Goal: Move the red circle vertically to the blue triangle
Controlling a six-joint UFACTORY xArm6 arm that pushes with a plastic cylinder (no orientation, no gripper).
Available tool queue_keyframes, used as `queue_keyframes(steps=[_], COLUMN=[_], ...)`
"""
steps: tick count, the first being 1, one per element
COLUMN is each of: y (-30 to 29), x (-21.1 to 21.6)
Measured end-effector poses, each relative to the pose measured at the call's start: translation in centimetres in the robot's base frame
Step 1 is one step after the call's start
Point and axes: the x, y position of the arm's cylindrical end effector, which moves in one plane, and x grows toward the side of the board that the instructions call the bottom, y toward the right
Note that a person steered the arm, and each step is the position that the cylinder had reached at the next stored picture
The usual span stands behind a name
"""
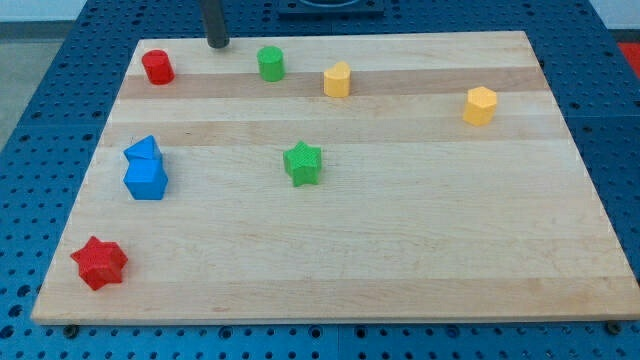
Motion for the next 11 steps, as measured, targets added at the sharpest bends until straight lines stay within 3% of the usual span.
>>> queue_keyframes(steps=[2,4,6,11], y=[-12.5,-10.9,-7.3,-8.6], x=[-0.1,0.2,6.0,6.6])
